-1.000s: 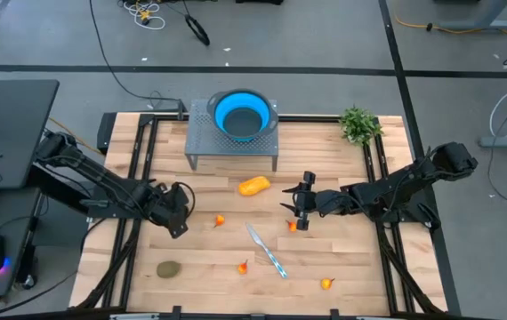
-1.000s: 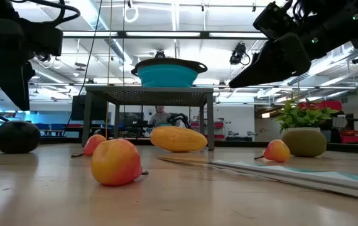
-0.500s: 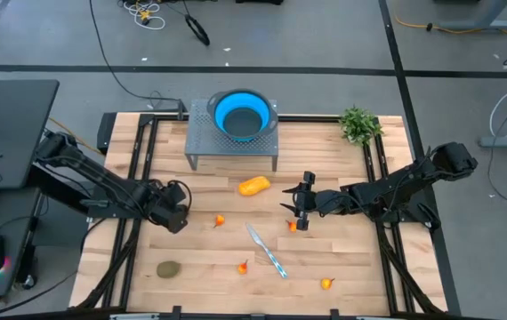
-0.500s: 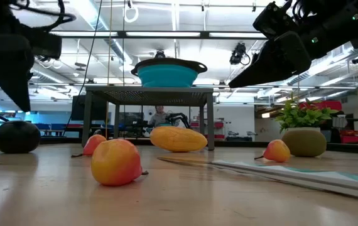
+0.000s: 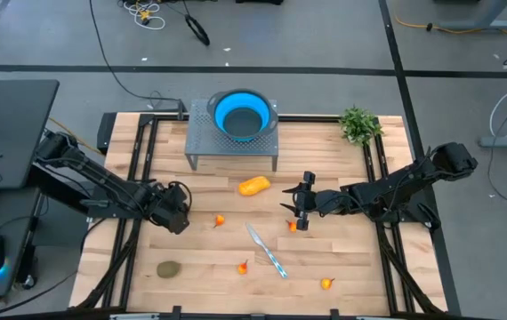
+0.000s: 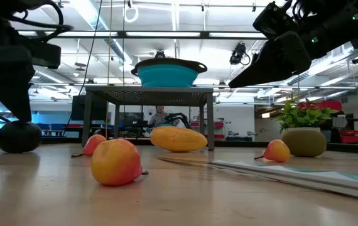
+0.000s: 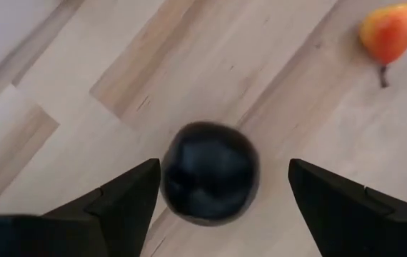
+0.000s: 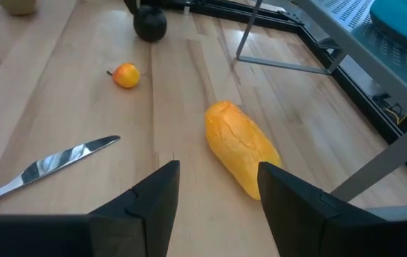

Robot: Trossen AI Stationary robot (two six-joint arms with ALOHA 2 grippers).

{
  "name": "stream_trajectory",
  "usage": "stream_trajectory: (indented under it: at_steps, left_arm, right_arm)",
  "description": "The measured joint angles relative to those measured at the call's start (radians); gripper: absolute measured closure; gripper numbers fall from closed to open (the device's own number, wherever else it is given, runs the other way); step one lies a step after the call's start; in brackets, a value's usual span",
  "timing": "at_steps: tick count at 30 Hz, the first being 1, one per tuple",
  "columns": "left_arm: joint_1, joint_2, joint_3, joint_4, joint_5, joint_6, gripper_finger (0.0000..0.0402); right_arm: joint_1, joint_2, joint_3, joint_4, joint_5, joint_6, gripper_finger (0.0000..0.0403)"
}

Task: Pick & Place Fruit
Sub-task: Put the black plum into the blue strainer bowl on the shelf

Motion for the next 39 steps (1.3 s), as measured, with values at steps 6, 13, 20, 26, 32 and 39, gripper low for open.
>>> stream_trajectory:
  at_steps: [6,13,20,26,32,39]
  left_arm:
    - [0.0,0.0,-0.097,0.055,0.05,-0.063,0.0081]
    - [0.0,0.0,-0.112,0.068,0.013,-0.069,0.0081]
    - [0.001,0.0,-0.111,0.074,-0.022,-0.073,0.0081]
    - [0.001,0.0,-0.111,0.073,-0.037,-0.076,0.0084]
    - [0.001,0.0,-0.111,0.071,-0.037,-0.076,0.0124]
    - [0.001,0.0,-0.111,0.071,-0.035,-0.076,0.0141]
  right_arm:
    - [0.0,0.0,0.0,-0.001,-0.007,0.0,0.0203]
    - [0.0,0.0,0.0,-0.002,-0.007,0.0,0.0203]
    - [0.0,0.0,0.0,-0.002,-0.006,0.0,0.0203]
    - [0.0,0.0,0.0,-0.003,-0.006,0.0,0.0203]
    - [0.0,0.0,0.0,-0.004,-0.006,0.0,0.0203]
    - [0.0,0.0,0.0,-0.008,-0.006,0.0,0.0203]
